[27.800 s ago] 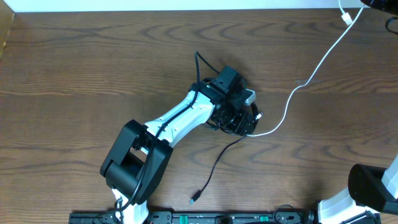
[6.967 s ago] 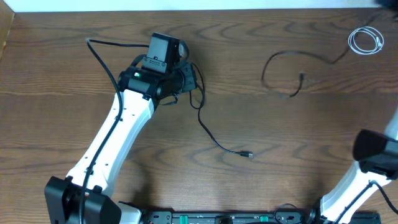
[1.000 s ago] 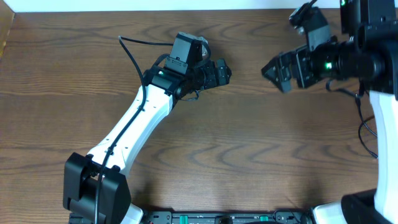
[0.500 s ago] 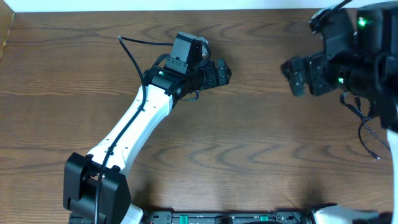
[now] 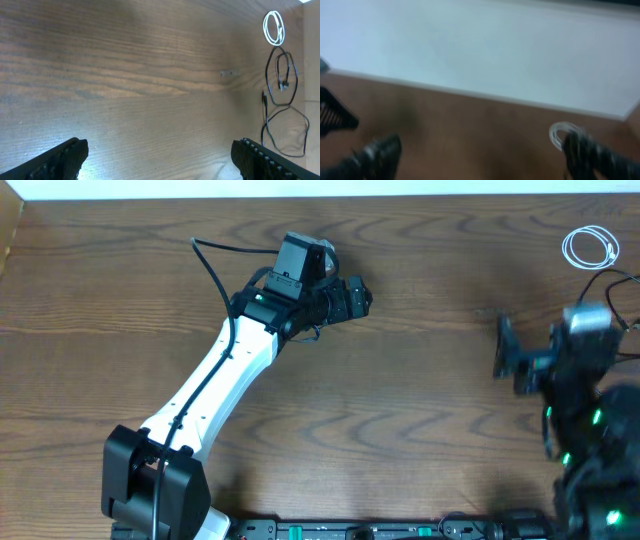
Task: Untangle cables
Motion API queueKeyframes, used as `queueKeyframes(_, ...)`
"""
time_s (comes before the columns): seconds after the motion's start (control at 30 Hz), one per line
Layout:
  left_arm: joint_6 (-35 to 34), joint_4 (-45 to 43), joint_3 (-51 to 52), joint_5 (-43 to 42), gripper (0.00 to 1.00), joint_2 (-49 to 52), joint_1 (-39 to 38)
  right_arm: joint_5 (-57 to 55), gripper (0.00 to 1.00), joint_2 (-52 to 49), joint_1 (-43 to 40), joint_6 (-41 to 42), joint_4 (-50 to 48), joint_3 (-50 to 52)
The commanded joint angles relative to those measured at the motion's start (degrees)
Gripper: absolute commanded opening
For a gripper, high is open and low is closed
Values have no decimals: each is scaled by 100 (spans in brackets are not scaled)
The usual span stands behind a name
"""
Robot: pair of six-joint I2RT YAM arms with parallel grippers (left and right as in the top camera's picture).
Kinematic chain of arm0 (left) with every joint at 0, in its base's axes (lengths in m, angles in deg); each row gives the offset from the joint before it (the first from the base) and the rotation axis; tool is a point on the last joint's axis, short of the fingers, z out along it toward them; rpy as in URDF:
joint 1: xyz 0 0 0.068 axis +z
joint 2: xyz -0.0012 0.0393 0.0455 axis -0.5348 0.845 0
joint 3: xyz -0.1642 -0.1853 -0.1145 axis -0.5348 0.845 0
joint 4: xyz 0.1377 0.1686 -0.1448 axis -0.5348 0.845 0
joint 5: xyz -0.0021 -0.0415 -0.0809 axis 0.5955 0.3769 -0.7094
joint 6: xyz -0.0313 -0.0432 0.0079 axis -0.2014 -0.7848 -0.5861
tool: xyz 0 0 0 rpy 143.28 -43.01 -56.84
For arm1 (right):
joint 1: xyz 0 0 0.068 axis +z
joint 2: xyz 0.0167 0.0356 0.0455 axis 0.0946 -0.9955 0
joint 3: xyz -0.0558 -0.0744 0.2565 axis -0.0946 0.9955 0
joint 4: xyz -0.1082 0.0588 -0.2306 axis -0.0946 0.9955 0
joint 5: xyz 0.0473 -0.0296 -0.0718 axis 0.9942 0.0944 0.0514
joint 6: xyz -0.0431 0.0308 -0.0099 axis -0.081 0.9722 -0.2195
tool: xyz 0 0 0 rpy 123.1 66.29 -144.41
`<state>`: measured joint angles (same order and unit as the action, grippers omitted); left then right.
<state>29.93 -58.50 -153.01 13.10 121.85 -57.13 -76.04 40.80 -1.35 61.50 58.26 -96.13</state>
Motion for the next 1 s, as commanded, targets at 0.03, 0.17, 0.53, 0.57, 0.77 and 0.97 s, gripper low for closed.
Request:
queueKeyframes(0.03,55,-7,-55,81,96,11,24,-92,99,1307,-127,-103,-256,1405)
queueKeyframes(0.17,55,-7,-55,81,97,11,24,-68,99,2135,-149,-101,-643,2398)
queueKeyframes(0.53,55,-7,-55,81,97,11,24,385,99,3497,-66,-37,-1552,4424)
queueKeyframes(0.57,55,-7,-55,81,97,11,24,382,99,3521,-66,-37,-1427,4448)
queueKeyframes(0.77,55,-7,-55,81,97,11,24,380,99,3519,-66,94,-1377,4444)
queueKeyframes(0.97,55,-7,-55,83,97,11,24,380,99,3517,-66,94,-1377,4444)
